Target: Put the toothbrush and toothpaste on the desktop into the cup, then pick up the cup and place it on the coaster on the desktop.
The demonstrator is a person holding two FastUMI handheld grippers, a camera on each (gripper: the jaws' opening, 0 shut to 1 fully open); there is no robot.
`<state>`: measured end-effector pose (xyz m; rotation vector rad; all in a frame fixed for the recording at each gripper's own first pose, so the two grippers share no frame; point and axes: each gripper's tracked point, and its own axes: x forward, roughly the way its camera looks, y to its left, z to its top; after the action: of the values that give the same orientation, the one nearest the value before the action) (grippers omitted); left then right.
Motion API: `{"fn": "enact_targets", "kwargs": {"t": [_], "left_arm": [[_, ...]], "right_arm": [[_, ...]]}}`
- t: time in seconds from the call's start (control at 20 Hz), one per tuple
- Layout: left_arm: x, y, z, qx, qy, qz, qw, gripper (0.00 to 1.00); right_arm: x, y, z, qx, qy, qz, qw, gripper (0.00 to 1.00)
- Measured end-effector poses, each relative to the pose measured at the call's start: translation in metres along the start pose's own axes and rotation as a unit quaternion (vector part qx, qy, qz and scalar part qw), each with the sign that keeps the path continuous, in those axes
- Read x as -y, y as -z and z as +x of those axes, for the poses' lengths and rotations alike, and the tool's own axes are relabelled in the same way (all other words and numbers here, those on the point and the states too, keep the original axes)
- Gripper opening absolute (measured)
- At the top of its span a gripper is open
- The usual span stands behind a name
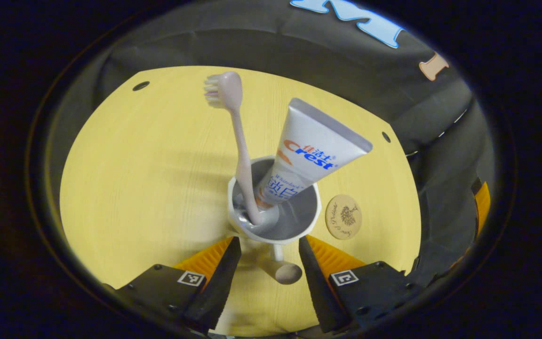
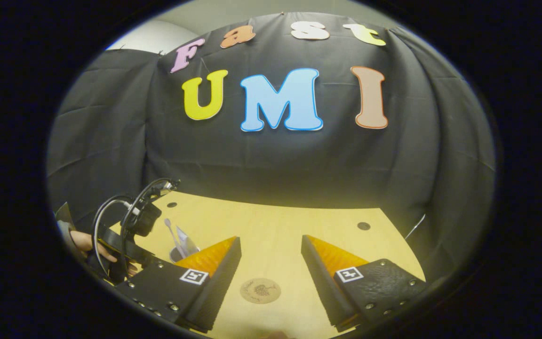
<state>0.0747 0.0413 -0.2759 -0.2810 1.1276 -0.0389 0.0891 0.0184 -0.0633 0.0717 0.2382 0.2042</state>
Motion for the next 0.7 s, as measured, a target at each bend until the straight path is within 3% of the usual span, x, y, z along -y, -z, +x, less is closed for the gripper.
{"fn": "enact_targets", "kwargs": {"t": [0.1,0.15,0.2,0.3,0.45,0.5,0.55,0.7], "left_arm": [[-0.002,0.002,0.007,-0.008,-0.010,0.004,1.000,0.76],[0.001,0.003,0.009,-0.010,-0.010,0.003,1.000,0.81],[-0.001,0.005,0.010,-0.013,-0.015,0.004,1.000,0.75],[-0.003,0.007,0.012,-0.018,-0.024,0.006,1.000,0.77],[-0.002,0.008,0.011,-0.023,-0.019,0.000,1.000,0.68],[-0.002,0.011,0.011,-0.031,-0.022,-0.003,0.999,0.53],[-0.001,0.014,0.010,-0.037,-0.023,0.001,0.999,0.48],[-0.005,0.015,0.013,-0.038,-0.039,0.021,0.998,0.44]], "right_arm": [[0.002,0.001,-0.001,-0.002,0.003,0.004,1.000,0.83],[0.004,0.003,-0.001,-0.004,0.005,0.005,1.000,0.83],[0.006,0.004,-0.001,-0.005,0.008,0.005,1.000,0.83],[0.009,0.006,-0.003,-0.009,0.011,0.009,1.000,0.83],[0.011,0.009,-0.004,-0.013,0.015,0.019,1.000,0.84],[0.011,0.009,-0.004,-0.014,0.016,0.021,1.000,0.84],[0.012,0.010,-0.004,-0.014,0.018,0.021,1.000,0.84],[0.015,0.010,-0.007,-0.015,0.022,0.021,0.999,0.84]]}}
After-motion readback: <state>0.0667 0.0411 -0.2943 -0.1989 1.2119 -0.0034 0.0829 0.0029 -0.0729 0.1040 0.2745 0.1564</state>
